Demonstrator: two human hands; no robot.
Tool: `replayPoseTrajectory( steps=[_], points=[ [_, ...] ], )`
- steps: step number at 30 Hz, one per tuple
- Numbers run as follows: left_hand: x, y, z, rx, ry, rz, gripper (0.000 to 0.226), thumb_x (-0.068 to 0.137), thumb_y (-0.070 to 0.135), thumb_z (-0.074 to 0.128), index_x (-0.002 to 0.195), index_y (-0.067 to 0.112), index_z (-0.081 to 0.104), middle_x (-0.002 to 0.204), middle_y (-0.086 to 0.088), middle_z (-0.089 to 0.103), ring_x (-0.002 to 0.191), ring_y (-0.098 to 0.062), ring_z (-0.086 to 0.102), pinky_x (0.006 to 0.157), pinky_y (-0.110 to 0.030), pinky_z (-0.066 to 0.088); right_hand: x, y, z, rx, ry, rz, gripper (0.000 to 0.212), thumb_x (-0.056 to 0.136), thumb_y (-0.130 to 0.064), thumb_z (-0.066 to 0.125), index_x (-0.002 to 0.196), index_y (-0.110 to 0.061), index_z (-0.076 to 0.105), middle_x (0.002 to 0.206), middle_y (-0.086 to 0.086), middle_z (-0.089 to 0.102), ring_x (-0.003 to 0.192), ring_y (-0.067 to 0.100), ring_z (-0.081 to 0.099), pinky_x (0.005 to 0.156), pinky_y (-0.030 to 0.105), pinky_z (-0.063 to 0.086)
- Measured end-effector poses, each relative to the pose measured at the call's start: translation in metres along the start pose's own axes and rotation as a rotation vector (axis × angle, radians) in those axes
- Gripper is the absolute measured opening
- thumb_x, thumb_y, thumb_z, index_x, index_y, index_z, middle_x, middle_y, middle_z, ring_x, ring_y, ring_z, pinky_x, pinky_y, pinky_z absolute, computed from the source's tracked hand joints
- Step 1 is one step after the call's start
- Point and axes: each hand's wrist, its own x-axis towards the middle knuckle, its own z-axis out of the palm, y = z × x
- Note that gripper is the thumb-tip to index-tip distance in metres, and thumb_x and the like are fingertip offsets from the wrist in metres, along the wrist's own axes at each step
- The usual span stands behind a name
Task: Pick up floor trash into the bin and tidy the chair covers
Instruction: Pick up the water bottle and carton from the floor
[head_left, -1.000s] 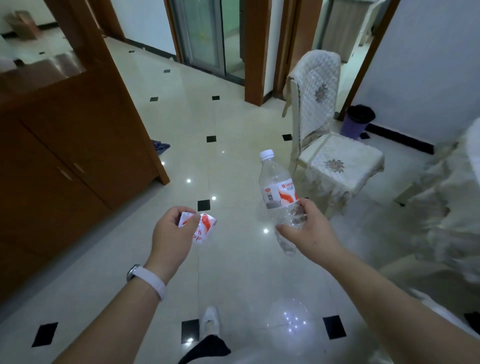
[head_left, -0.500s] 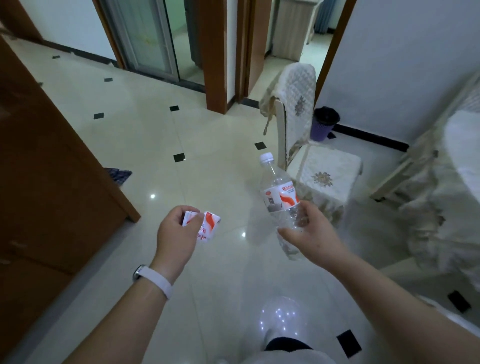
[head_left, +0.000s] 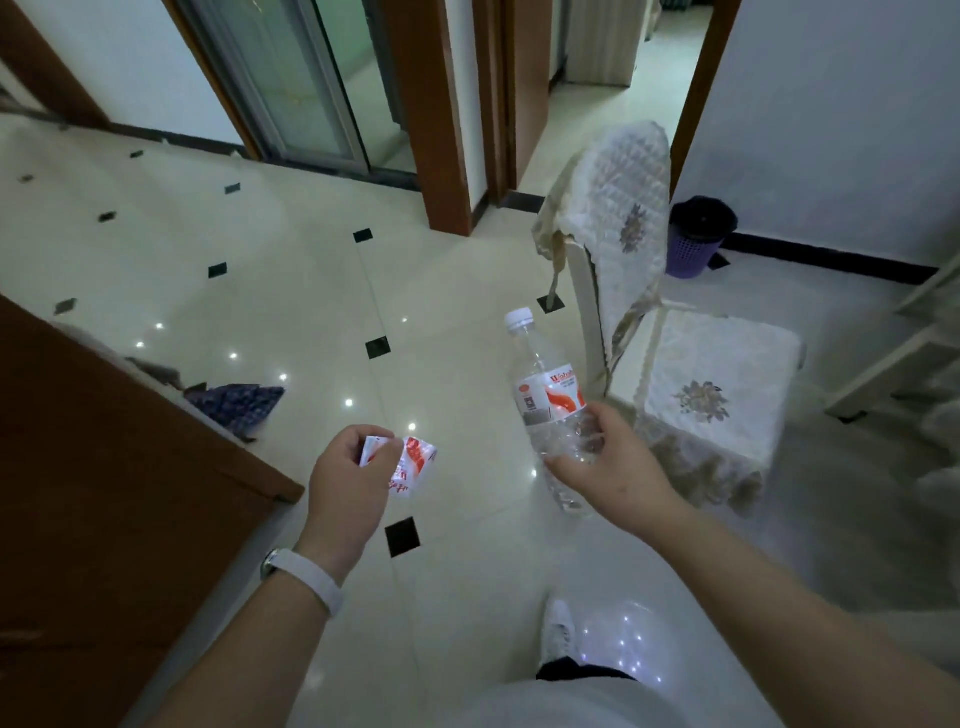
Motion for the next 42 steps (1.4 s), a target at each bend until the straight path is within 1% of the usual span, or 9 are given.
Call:
replayPoseTrajectory(
  steps=[4, 10, 13, 16, 20, 26, 30, 34, 42],
  points=[
    [0.06, 0.047, 0.043, 0.025, 0.012, 0.057, 0.011, 0.09, 0.013, 0.067, 0.083, 0.021, 0.067, 0.08, -0.003, 0.068, 0.071, -0.018, 0.062, 0.063, -0.03, 0.049, 0.082, -0.018, -0.043, -0.016, 0.053, -0.04, 0.055, 0.071, -0.042, 0.079, 0.118, -0.031, 0.052, 0.103, -0.012, 0.063, 0.088, 0.0, 0.061, 0.077, 0.025, 0.048],
    [0.133, 0.083, 0.086, 0.057, -0.021, 0.114, 0.01, 0.089, 0.015, 0.069, 0.082, 0.022, 0.067, 0.08, -0.001, 0.068, 0.073, -0.02, 0.062, 0.064, -0.032, 0.048, 0.16, -0.038, -0.087, 0.003, 0.127, -0.034, 0.05, 0.077, -0.033, 0.079, 0.111, -0.036, 0.042, 0.099, -0.019, 0.055, 0.086, -0.005, 0.055, 0.069, 0.017, 0.042],
    [0.173, 0.09, 0.103, 0.053, -0.045, 0.12, 0.008, 0.088, 0.016, 0.07, 0.083, 0.021, 0.067, 0.081, 0.0, 0.068, 0.073, -0.017, 0.062, 0.063, -0.031, 0.048, 0.195, -0.043, -0.087, 0.028, 0.13, -0.012, 0.056, 0.077, -0.033, 0.079, 0.113, -0.039, 0.037, 0.1, -0.02, 0.053, 0.09, -0.002, 0.056, 0.077, 0.024, 0.048],
    [0.212, 0.095, 0.12, 0.041, -0.081, 0.135, 0.012, 0.088, 0.013, 0.069, 0.08, 0.021, 0.067, 0.077, 0.002, 0.068, 0.066, -0.006, 0.058, 0.059, -0.021, 0.046, 0.226, -0.05, -0.081, 0.021, 0.135, 0.011, 0.055, 0.077, -0.033, 0.079, 0.113, -0.04, 0.038, 0.101, -0.021, 0.053, 0.091, -0.005, 0.054, 0.073, 0.018, 0.044],
    [0.278, 0.102, 0.138, 0.029, -0.149, 0.157, 0.012, 0.088, 0.011, 0.069, 0.08, 0.021, 0.067, 0.077, 0.002, 0.067, 0.062, 0.002, 0.056, 0.054, -0.01, 0.042, 0.274, -0.063, -0.07, -0.013, 0.172, 0.056, 0.073, 0.075, -0.041, 0.08, 0.136, -0.03, 0.042, 0.107, -0.018, 0.055, 0.095, -0.001, 0.056, 0.084, 0.027, 0.049],
    [0.402, 0.11, 0.139, 0.001, -0.287, 0.143, 0.014, 0.088, 0.014, 0.07, 0.078, 0.023, 0.066, 0.077, 0.001, 0.068, 0.064, -0.005, 0.057, 0.058, -0.019, 0.045, 0.356, -0.103, -0.043, -0.044, 0.283, 0.149, 0.083, 0.078, -0.041, 0.078, 0.146, -0.024, 0.035, 0.114, -0.009, 0.052, 0.094, 0.001, 0.053, 0.074, 0.022, 0.04],
    [0.49, 0.127, 0.124, -0.003, -0.334, 0.153, 0.013, 0.087, 0.014, 0.07, 0.078, 0.021, 0.066, 0.074, 0.003, 0.067, 0.064, -0.005, 0.056, 0.056, -0.015, 0.042, 0.407, -0.141, -0.022, -0.047, 0.335, 0.176, 0.075, 0.076, -0.042, 0.08, 0.138, -0.031, 0.04, 0.111, -0.014, 0.054, 0.096, -0.002, 0.053, 0.073, 0.021, 0.041],
    [0.56, 0.146, 0.127, -0.004, -0.362, 0.149, 0.01, 0.088, 0.016, 0.07, 0.08, 0.021, 0.066, 0.078, 0.001, 0.067, 0.067, -0.012, 0.057, 0.062, -0.026, 0.045, 0.45, -0.169, -0.012, -0.071, 0.355, 0.175, 0.058, 0.076, -0.041, 0.079, 0.116, -0.042, 0.037, 0.103, -0.021, 0.054, 0.094, -0.003, 0.054, 0.073, 0.022, 0.042],
    [0.63, 0.189, 0.174, -0.063, -0.478, 0.173, 0.01, 0.089, 0.018, 0.07, 0.081, 0.022, 0.066, 0.075, 0.002, 0.066, 0.065, -0.01, 0.059, 0.059, -0.026, 0.047, 0.523, -0.184, -0.027, -0.051, 0.422, 0.205, 0.054, 0.078, -0.037, 0.079, 0.116, -0.041, 0.041, 0.105, -0.017, 0.057, 0.094, -0.001, 0.056, 0.069, 0.015, 0.04]
  ],
)
